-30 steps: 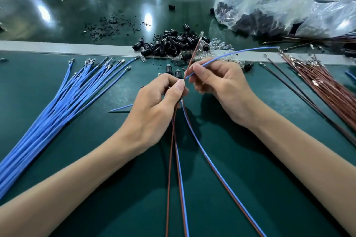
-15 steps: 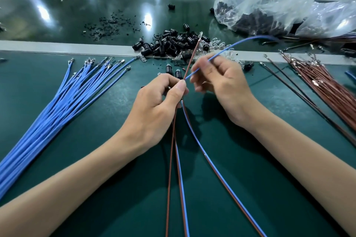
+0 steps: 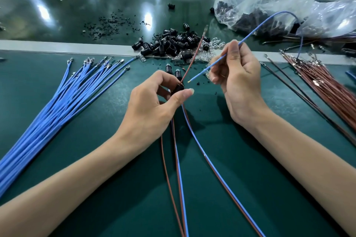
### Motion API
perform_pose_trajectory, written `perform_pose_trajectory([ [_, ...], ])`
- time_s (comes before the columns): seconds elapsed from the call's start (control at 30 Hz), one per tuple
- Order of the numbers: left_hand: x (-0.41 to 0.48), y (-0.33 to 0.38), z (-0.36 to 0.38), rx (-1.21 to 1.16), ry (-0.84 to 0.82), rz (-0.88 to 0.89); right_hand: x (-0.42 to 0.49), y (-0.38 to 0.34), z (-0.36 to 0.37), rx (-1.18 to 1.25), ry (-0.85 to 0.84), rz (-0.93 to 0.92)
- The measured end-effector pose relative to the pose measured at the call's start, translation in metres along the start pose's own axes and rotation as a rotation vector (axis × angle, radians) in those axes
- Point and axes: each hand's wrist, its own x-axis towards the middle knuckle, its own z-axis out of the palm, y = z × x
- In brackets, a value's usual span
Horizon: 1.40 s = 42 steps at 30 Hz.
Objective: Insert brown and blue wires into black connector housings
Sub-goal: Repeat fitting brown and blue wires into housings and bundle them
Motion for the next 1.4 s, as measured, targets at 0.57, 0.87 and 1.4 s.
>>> perform_pose_trajectory([
  [0.57, -0.0002, 0.001, 0.0011, 0.026, 0.015, -0.015, -0.0049, -0.0003, 0.0032, -0.166, -0.128, -0.028],
  [0.87, -0.001, 0.0027, 0.0014, 0.044, 0.008, -0.021, -0.005, -0.0003, 0.0025, -0.179, -0.122, -0.062],
  [1.4, -0.0015, 0.0075, 0.0018, 0.002, 0.038, -0.056, -0.0059, 0.0019, -0.001, -0.224, -0.35, 0.021],
])
